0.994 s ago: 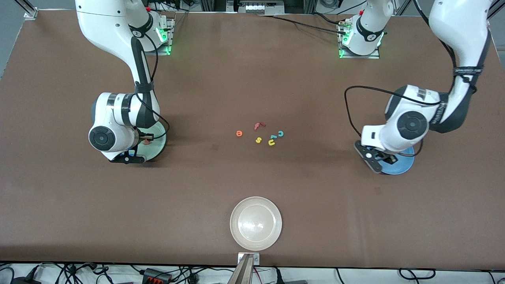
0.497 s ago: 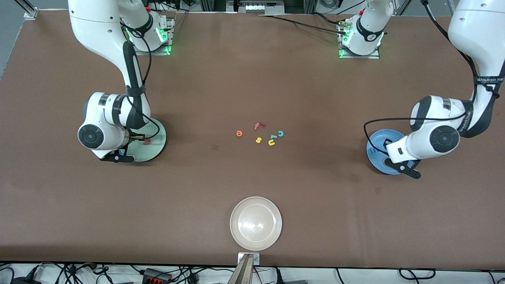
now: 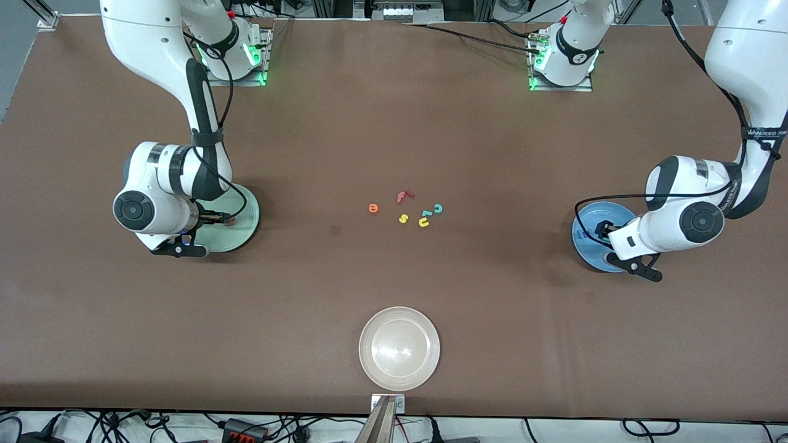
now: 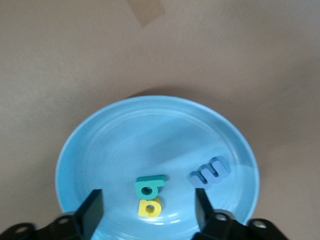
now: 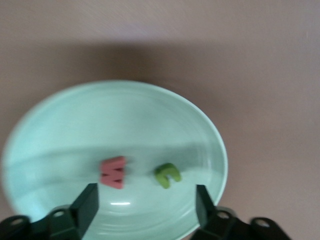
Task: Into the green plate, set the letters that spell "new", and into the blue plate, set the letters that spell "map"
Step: 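Place the n with the right gripper and the q with the left gripper, then reach the right gripper to the orange e while the left gripper withdraws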
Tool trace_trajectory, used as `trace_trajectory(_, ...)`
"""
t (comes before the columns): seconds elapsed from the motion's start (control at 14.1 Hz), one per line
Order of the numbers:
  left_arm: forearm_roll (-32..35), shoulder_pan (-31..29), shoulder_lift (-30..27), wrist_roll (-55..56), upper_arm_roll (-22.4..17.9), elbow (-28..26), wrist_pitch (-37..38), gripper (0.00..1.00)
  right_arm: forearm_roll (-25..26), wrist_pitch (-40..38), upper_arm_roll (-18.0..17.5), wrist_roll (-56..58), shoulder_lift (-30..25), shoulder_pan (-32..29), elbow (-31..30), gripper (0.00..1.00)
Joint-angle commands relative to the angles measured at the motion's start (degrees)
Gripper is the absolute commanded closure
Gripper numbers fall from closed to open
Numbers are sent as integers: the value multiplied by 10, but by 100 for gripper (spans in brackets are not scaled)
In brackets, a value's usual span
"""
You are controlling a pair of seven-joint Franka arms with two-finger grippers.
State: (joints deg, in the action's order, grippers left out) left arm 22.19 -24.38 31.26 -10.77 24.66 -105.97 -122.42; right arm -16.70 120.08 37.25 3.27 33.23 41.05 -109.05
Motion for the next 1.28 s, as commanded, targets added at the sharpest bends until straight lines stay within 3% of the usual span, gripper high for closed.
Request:
trace_trajectory(0.0, -4, -2, -27, 35, 33, 42, 87, 0, -37, 3, -2, 2, -19, 56, 8, 0)
trace_trajectory(0.21, -28, 0, -27, 72, 64, 146, 205, 0, -126, 32, -18, 12, -6, 121, 19, 0)
trace_trajectory(0.36, -43, 3, -27, 80, 75, 224, 276, 0, -128, 78, -26, 9, 9, 173, 32, 0)
trace_trajectory(0.5, -45, 11, -27, 80, 80, 296, 344, 0, -134, 107, -27, -18, 34, 219, 55, 12)
trace_trajectory(0.57, -45, 22, -27, 80, 79, 329, 378, 0, -135, 117, -28, -33, 52, 232, 73, 13)
trace_trajectory(0.78, -53, 35, -51, 79, 72, 377, 413, 0, -134, 123, -34, -90, 108, 269, 128, 19)
trace_trajectory(0.85, -76, 56, -86, 83, 33, 368, 400, 0, -134, 123, -40, -112, 120, 272, 143, 19)
trace_trajectory(1.07, -205, 174, -189, 124, -156, 294, 360, 0, -135, 123, -56, -142, 129, 272, 154, 19)
trace_trajectory(1.21, -215, 213, -267, 123, -201, 180, 268, 0, -135, 123, -68, -157, 129, 273, 155, 19)
